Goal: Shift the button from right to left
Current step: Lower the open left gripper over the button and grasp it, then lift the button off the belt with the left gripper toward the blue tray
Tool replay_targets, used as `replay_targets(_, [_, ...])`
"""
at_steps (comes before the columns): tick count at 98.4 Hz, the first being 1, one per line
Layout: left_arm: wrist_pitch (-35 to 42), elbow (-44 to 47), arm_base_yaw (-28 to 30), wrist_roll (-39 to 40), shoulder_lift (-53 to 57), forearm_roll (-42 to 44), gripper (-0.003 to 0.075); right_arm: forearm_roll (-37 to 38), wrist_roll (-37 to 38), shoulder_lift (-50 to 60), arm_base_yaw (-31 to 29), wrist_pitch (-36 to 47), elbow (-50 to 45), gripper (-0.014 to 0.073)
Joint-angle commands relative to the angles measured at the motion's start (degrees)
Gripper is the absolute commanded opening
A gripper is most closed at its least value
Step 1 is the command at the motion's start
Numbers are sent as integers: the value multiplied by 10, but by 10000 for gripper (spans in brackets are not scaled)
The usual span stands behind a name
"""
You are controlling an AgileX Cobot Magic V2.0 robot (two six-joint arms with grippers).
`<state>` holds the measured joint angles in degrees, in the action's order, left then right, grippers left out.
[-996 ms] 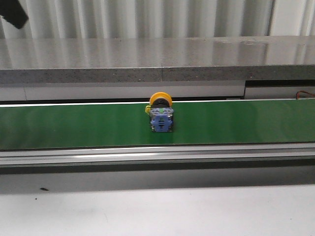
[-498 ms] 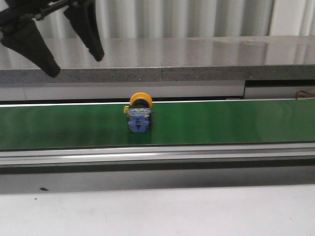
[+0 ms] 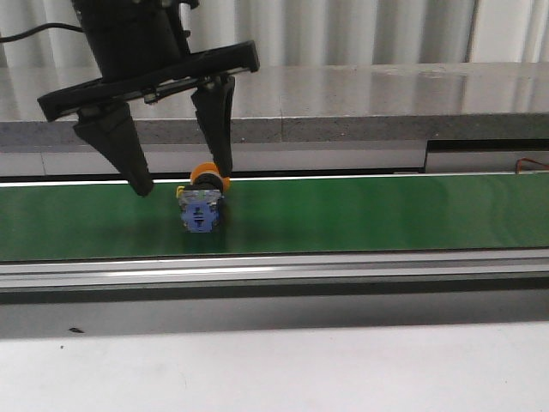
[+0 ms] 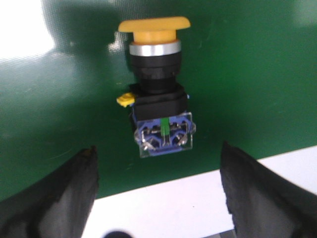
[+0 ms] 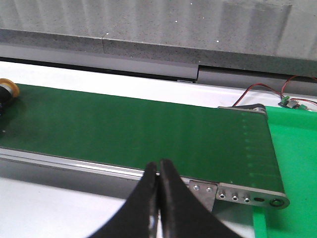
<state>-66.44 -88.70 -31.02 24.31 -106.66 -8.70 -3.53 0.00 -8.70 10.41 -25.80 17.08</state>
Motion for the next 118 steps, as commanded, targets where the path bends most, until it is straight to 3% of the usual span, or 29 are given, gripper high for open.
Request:
replay_targets(1, [0,-26,-3,15,14,-2,492,6,-7,-6,1,46,14,-60])
replay_targets(44, [-16,-33,-3,45,-20,74,477,6,-7,-6,1,46,14,-60])
replay_targets(51, [-18,-33,-3,52,-20,87,407,6,-7,-6,1,46,14,-60])
replay_targets(63, [-33,-33,-3,53,-20,107,214,6,-7,-6,1,46,14,-60])
replay_targets(70, [-37,-33,-3,53,-20,108,164,6,-7,-6,1,46,14,-60])
replay_targets(94, [-61,-73,-1,40,-11,123,160,6,-7,-6,1,46,14,-60])
replay_targets(118, [-61,-94,69,-9,12,99,160,6,-7,-6,1,46,14,-60])
